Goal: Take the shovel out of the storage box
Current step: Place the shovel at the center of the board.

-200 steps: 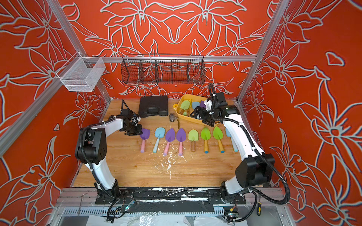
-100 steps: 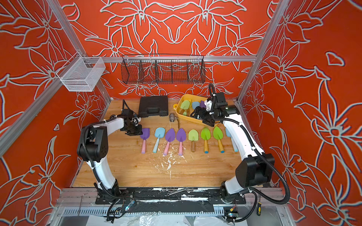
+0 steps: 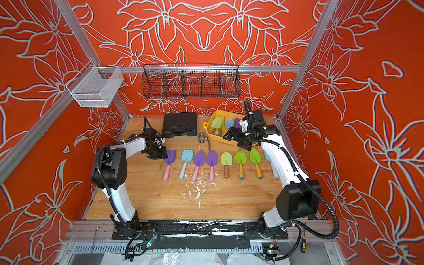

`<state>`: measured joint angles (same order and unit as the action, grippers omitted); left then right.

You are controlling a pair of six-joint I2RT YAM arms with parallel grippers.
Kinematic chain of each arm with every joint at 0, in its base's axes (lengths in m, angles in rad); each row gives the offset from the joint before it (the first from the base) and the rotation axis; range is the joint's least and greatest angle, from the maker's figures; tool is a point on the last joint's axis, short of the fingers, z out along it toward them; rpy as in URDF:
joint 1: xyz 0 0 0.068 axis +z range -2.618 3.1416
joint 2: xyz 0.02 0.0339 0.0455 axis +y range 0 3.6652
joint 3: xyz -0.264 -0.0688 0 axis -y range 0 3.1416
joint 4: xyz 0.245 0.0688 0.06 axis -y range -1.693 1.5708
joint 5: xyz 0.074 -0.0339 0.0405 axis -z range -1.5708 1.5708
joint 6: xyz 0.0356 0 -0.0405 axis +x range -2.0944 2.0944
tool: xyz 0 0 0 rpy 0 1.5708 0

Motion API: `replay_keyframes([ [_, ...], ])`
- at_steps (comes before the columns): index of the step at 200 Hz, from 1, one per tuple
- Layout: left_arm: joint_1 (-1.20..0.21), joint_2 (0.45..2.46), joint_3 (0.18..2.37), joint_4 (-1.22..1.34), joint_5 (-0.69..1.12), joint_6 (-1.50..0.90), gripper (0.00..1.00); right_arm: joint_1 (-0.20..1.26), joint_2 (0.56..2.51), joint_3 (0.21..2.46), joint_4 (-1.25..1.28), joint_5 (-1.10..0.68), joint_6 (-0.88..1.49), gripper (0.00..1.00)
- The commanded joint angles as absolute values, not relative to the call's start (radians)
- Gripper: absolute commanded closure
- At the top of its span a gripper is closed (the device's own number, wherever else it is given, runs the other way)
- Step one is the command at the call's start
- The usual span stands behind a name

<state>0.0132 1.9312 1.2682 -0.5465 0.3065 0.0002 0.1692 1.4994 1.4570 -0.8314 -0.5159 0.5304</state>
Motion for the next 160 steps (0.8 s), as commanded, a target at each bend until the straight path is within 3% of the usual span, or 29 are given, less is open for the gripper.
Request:
replay_keyframes([
  [1,0.017,1.948,1.289,-0.581,0.298,0.007,0.8,0.162,1.468,1.44,-0.834,-0.523,0.52,0.03],
  [160,0.01,1.965,1.343,-0.652,0.358,-0.002,0.9,0.157,1.454,1.389,-0.798,-0.528,0.539,0.03],
])
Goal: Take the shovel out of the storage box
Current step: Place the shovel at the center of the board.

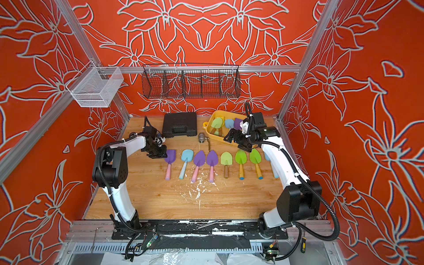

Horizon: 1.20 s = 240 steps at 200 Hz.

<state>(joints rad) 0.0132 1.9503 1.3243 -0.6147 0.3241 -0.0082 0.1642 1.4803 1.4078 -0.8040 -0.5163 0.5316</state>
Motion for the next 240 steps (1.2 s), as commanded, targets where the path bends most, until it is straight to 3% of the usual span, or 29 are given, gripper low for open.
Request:
replay_keyframes([
  [1,0.009,1.965,1.344,-0.652,0.359,-0.002,0.9,0.158,1.454,1.389,-0.797,-0.528,0.539,0.03],
  [118,-0.002,1.99,1.379,-0.68,0.358,-0.02,0.88,0.157,1.417,1.349,-0.799,-0.528,0.539,0.03],
  [138,0.011,1.984,1.37,-0.672,0.369,-0.024,0.76,0.156,1.408,1.341,-0.803,-0.526,0.531,0.03],
  [156,0.015,1.966,1.353,-0.665,0.347,-0.033,0.51,0.152,1.405,1.344,-0.814,-0.523,0.523,0.03],
  [172,0.018,1.934,1.34,-0.654,0.312,-0.049,0.38,0.147,1.404,1.356,-0.827,-0.516,0.512,0.03],
  [240,0.037,1.794,1.354,-0.669,0.144,-0.146,0.17,0.11,1.523,1.513,-0.948,-0.441,0.449,0.03],
])
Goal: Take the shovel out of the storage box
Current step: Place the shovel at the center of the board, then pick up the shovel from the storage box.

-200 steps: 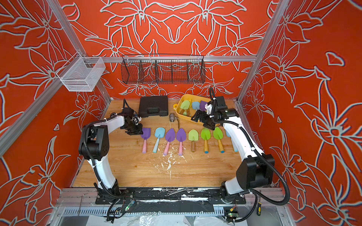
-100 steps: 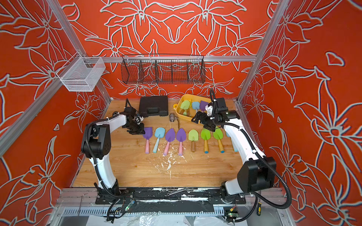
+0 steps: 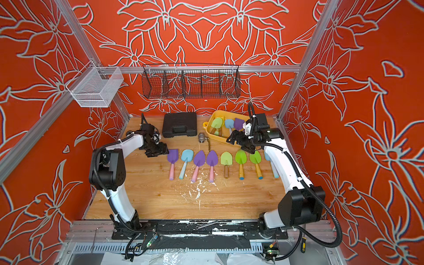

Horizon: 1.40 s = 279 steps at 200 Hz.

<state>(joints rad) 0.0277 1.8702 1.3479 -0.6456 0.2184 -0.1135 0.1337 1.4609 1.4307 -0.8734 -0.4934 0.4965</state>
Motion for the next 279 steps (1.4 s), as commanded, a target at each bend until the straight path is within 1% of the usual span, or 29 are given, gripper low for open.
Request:
replay_keyframes([
  [1,0.038,1.792,1.354,-0.671,0.143,-0.148,0.17,0.11,1.526,1.518,-0.951,-0.438,0.447,0.03],
  [6,0.037,1.78,1.356,-0.676,0.132,-0.152,0.15,0.108,1.544,1.543,-0.97,-0.423,0.438,0.03],
  [7,0.037,1.778,1.356,-0.677,0.13,-0.154,0.13,0.107,1.548,1.548,-0.974,-0.42,0.436,0.03],
  [9,0.037,1.771,1.356,-0.679,0.126,-0.155,0.07,0.105,1.555,1.559,-0.981,-0.414,0.432,0.03],
  [11,0.038,1.766,1.356,-0.679,0.122,-0.157,0.04,0.104,1.561,1.569,-0.988,-0.406,0.427,0.03],
  [22,0.038,1.731,1.354,-0.682,0.109,-0.166,0.0,0.096,1.599,1.619,-1.01,-0.391,0.405,0.03],
  [49,0.038,1.635,1.376,-0.706,0.105,-0.183,0.01,0.073,1.714,1.729,-1.057,-0.334,0.359,0.04],
  [70,0.038,1.544,1.393,-0.712,0.136,-0.206,0.01,0.058,1.829,1.82,-1.109,-0.283,0.324,0.1],
  [104,0.014,1.388,1.374,-0.682,0.215,-0.262,0.01,0.053,2.002,1.968,-1.113,-0.27,0.304,0.21],
  [119,-0.028,1.319,1.349,-0.655,0.218,-0.278,0.01,0.051,2.083,2.039,-1.121,-0.236,0.308,0.26],
  [154,-0.193,1.204,1.32,-0.635,0.151,-0.286,0.01,0.051,2.264,2.216,-1.164,-0.184,0.302,0.37],
  [184,-0.312,1.15,1.324,-0.635,0.142,-0.313,0.01,0.05,2.398,2.358,-1.206,-0.171,0.295,0.45],
  [204,-0.357,1.133,1.334,-0.651,0.119,-0.336,0.01,0.047,2.462,2.424,-1.237,-0.155,0.299,0.54],
  [211,-0.364,1.129,1.338,-0.658,0.117,-0.341,0.01,0.046,2.473,2.431,-1.233,-0.154,0.299,0.56],
  [238,-0.371,1.119,1.357,-0.678,0.109,-0.348,0.01,0.043,2.512,2.45,-1.233,-0.155,0.296,0.59],
  [260,-0.371,1.117,1.359,-0.683,0.071,-0.341,0.01,0.038,2.543,2.46,-1.247,-0.177,0.295,0.6],
  [279,-0.371,1.119,1.362,-0.674,0.064,-0.338,0.01,0.037,2.568,2.465,-1.251,-0.198,0.292,0.63],
])
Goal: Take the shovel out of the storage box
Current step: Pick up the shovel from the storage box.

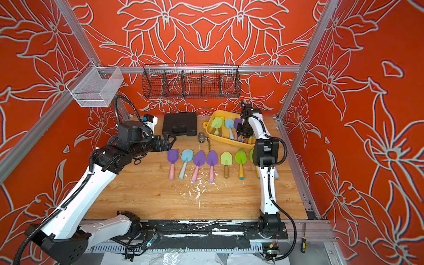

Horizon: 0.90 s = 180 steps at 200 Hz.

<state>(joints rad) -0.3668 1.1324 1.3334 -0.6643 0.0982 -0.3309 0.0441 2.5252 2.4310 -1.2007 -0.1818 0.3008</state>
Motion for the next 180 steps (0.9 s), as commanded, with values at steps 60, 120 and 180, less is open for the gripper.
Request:
replay_keyframes([
  [60,-0.371,1.119,1.374,-0.672,0.056,-0.323,0.01,0.034,2.601,2.497,-1.259,-0.212,0.291,0.85],
  [120,-0.371,1.12,1.35,-0.635,0.069,-0.331,0.01,0.034,2.519,2.495,-1.279,-0.316,0.261,0.99],
  [180,-0.371,1.168,1.361,-0.596,0.106,-0.343,0.01,0.029,2.489,2.535,-1.477,-0.311,0.27,1.0],
])
